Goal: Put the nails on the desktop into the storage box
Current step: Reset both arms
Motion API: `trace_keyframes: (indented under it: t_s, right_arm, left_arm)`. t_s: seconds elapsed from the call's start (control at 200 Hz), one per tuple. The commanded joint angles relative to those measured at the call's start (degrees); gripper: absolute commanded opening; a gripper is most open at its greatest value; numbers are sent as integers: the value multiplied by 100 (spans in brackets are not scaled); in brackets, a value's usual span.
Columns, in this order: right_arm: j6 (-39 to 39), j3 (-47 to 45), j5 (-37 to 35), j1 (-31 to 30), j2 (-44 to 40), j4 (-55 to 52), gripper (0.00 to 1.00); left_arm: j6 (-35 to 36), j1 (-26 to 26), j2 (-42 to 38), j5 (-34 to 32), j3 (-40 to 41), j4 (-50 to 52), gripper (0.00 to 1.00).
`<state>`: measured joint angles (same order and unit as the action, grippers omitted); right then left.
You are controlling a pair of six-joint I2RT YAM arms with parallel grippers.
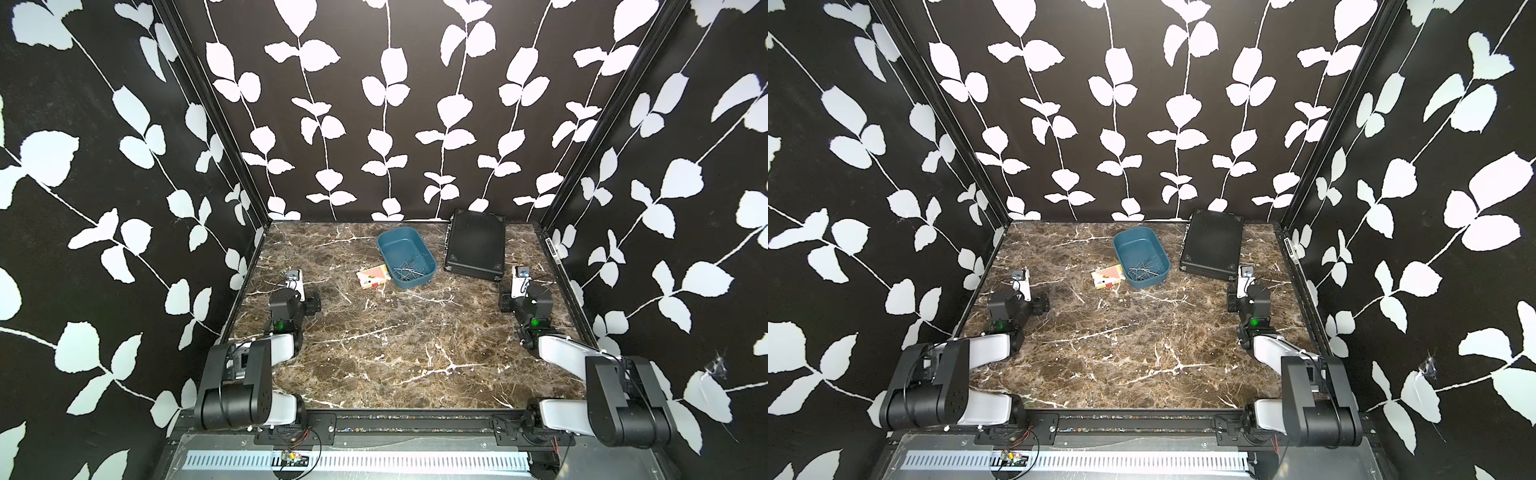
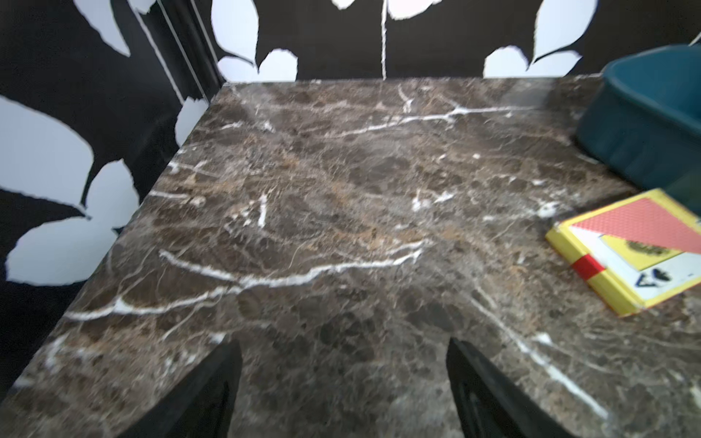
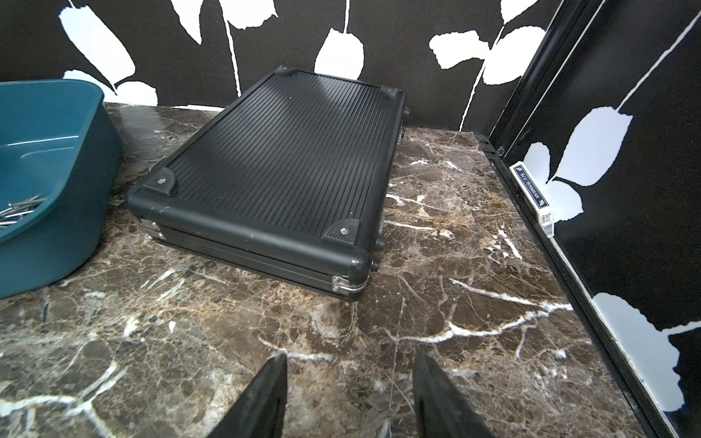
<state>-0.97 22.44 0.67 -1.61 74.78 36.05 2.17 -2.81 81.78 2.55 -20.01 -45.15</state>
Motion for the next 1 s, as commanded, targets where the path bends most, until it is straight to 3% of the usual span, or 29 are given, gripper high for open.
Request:
trace_keyframes:
  t_s: [0.0,0.08,0.165,0.31,0.485,0.6,0.76,0.8,0.995]
  right_arm:
    - [-106,-156,141,33,-128,-45,55]
    - [-148,-168,183,34,-83,56,55]
    - [-178,-224,114,37,-19,288,55]
    - [-99,-335,78,78,409,1166,55]
    - [13,-550,-156,84,1377,2595,56]
    - [-42,84,-71,90,1293,1190,58]
    - [28,120,-173,117,1283,1122,85]
    - [27,127,-179,117,1276,1090,99]
    - [27,101,-166,117,1259,1137,100]
  left_arm:
    - [74,105,392,-35,375,-1564,89]
    - [112,162,914,-141,420,-2312,92]
    - [209,258,625,-171,-88,-821,92]
    - [223,303,676,-280,-249,-633,99]
    - [250,331,720,-301,-230,-731,99]
    - [270,343,707,-314,-269,-635,99]
    - [287,369,700,-352,-283,-596,99]
    - [309,394,705,-357,-305,-570,99]
    - [390,422,714,-277,-368,-446,99]
